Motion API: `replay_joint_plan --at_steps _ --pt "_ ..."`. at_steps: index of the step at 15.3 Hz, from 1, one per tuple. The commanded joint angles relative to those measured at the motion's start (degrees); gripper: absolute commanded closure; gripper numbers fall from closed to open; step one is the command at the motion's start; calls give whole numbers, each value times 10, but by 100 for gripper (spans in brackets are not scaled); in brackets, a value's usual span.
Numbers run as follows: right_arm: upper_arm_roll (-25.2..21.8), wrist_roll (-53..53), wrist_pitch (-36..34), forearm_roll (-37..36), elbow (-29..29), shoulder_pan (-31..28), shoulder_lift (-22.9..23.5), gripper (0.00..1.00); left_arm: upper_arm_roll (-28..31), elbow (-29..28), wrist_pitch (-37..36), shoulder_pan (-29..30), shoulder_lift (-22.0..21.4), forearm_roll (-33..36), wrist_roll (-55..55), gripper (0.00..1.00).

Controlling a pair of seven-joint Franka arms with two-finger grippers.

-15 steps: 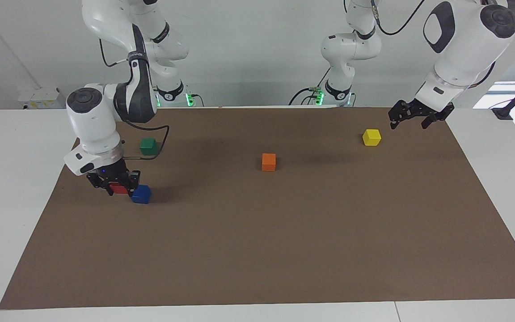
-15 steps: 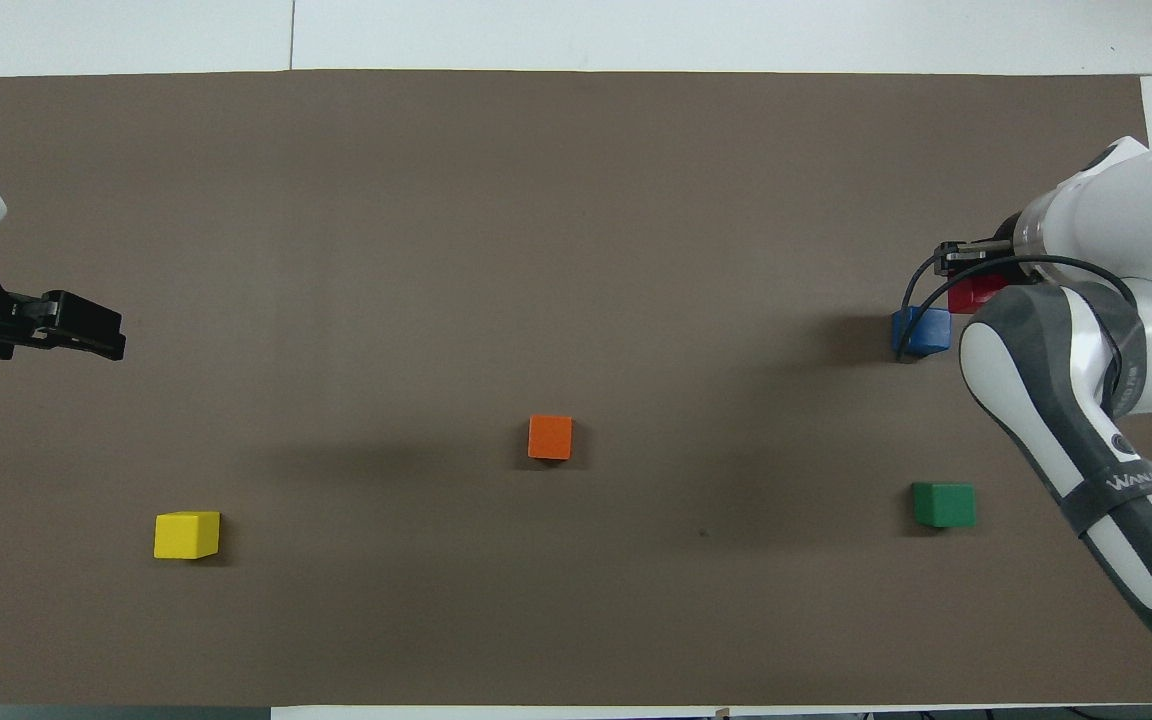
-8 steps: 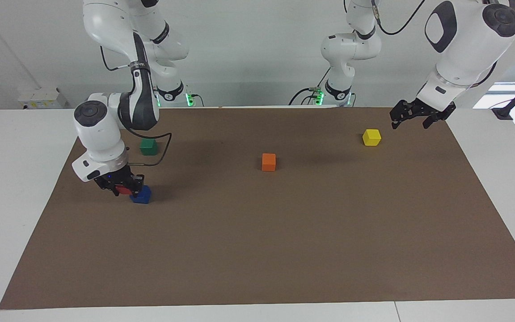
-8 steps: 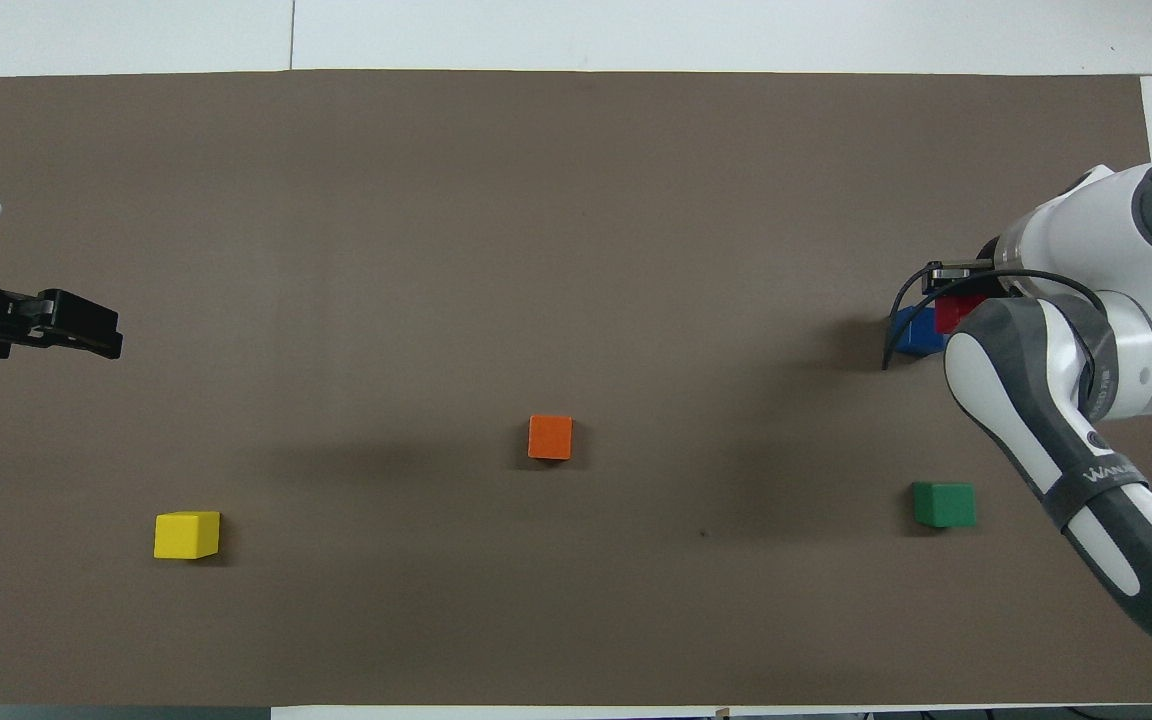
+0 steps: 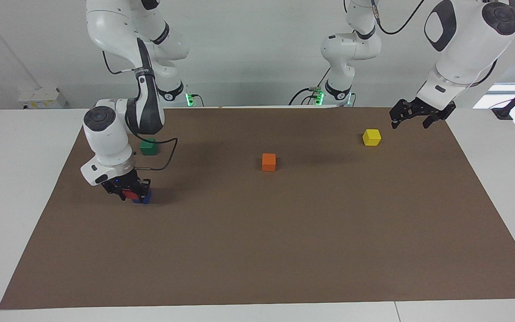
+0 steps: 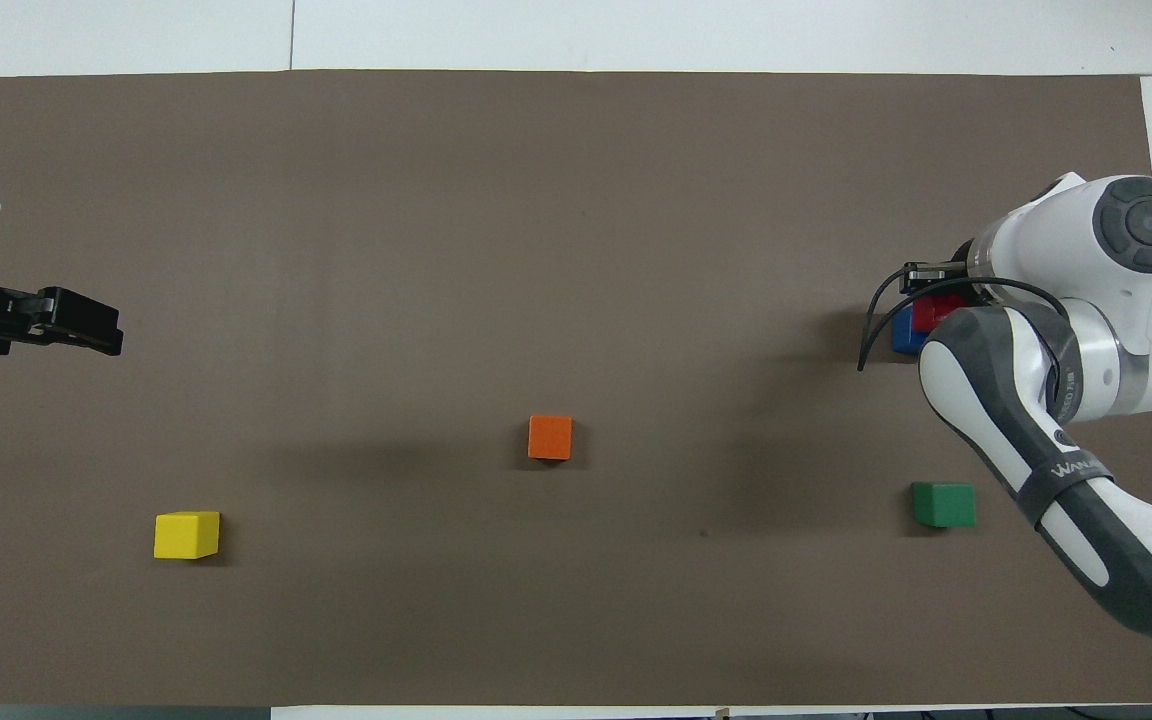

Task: Transfer red block to right arm and stack on blue block
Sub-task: 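Lower the red cube onto the blue cube with the right gripper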

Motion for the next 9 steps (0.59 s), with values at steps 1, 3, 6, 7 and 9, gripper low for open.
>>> replay_joint_plan --at_steps 1,3,6,7,9 --pt "2 10 13 -5 -9 -3 -2 100 3 1 28 -5 -1 -6 -2 0" --pt "2 7 15 -5 -17 -4 -3 100 2 1 39 -6 -1 -6 -2 0" --pt "2 6 14 -5 -18 -7 -3 100 2 0 37 -5 -3 -6 0 0" --pt "2 6 14 -5 -19 -7 -4 100 2 0 37 -5 -4 -6 0 0" --pt "2 6 15 -5 -24 -7 -5 100 3 -5 36 -5 -5 -6 0 0"
